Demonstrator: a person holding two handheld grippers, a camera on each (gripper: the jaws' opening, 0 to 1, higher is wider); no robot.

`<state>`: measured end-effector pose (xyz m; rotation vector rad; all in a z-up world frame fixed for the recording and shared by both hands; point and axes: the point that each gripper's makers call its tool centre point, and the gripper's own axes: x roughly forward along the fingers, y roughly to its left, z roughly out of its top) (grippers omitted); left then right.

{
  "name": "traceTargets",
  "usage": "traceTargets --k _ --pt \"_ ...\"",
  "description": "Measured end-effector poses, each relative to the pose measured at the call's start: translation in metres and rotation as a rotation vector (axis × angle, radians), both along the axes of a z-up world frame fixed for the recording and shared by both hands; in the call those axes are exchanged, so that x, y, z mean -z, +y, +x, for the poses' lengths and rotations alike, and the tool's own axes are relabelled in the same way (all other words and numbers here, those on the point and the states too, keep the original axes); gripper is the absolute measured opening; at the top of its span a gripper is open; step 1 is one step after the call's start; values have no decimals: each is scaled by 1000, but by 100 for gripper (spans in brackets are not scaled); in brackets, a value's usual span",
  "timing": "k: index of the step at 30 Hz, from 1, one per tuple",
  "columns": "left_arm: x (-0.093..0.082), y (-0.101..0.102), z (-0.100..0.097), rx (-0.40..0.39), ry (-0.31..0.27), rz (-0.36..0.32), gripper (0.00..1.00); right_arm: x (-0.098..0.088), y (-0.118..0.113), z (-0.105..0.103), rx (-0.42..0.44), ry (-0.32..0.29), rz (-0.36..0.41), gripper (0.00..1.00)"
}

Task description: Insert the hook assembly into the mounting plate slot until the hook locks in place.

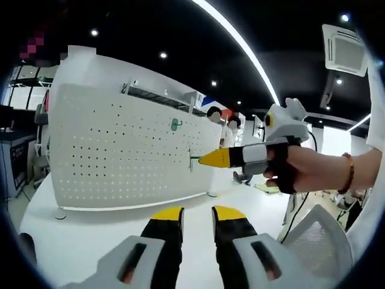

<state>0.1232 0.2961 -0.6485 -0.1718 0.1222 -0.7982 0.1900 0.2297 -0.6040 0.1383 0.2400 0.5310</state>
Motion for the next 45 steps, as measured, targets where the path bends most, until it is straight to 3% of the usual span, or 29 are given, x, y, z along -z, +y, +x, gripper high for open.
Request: traceTargets --k 15,31,43,45 --pt "4 4 -7 54 20 11 27 -39 -14 42 120 -101 -48 1" --pt "15 17 -13 79 60 20 29 -57 -27 79 250 -146 -55 1" --pt "13 21 -12 72 52 19 28 -72 -32 102 314 -182 -45 1" --pt "14 22 -12 60 26 42 27 -76 -35 107 327 -193 -44 1"
